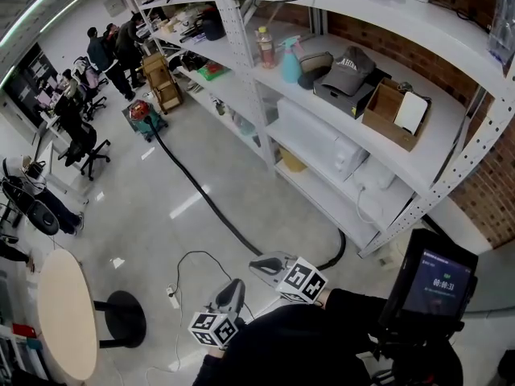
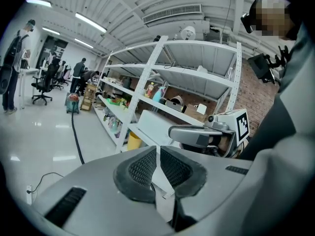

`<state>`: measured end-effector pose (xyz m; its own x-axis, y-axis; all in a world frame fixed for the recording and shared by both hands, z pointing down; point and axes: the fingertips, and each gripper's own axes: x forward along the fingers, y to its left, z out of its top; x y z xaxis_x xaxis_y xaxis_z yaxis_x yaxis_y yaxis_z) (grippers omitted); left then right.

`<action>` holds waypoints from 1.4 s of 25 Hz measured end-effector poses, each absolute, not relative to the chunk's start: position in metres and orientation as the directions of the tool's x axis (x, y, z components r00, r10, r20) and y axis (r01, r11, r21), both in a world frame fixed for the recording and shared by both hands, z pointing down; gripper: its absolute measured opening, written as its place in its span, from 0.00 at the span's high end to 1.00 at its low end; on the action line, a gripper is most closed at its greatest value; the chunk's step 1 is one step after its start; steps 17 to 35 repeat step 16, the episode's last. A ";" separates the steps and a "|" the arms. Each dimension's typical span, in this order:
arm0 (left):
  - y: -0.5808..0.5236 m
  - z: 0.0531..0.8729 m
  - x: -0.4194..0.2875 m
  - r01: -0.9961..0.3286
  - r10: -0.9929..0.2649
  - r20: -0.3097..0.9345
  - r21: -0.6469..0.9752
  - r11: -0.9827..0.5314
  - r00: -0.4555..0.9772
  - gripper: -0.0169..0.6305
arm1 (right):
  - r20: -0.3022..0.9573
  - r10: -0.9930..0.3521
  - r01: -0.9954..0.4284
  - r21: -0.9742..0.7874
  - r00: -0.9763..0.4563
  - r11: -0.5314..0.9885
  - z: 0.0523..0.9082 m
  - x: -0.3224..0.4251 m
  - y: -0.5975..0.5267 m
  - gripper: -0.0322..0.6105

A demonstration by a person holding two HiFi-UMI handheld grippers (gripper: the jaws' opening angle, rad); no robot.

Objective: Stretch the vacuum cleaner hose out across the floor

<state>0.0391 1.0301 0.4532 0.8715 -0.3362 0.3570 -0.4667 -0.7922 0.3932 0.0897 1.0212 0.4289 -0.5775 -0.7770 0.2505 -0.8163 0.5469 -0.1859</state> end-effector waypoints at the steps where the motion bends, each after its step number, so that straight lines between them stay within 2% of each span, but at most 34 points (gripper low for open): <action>1: 1.030 0.453 0.039 -0.469 -0.338 0.358 0.392 -0.791 0.870 0.91 | 0.252 -0.776 -0.816 -0.186 -0.579 0.548 0.430 0.090 1.022 0.92; 35: 1.038 0.460 0.042 -0.474 -0.326 0.385 0.398 -0.786 0.863 0.91 | 0.263 -0.763 -0.807 -0.201 -0.591 0.556 0.436 0.091 1.028 0.92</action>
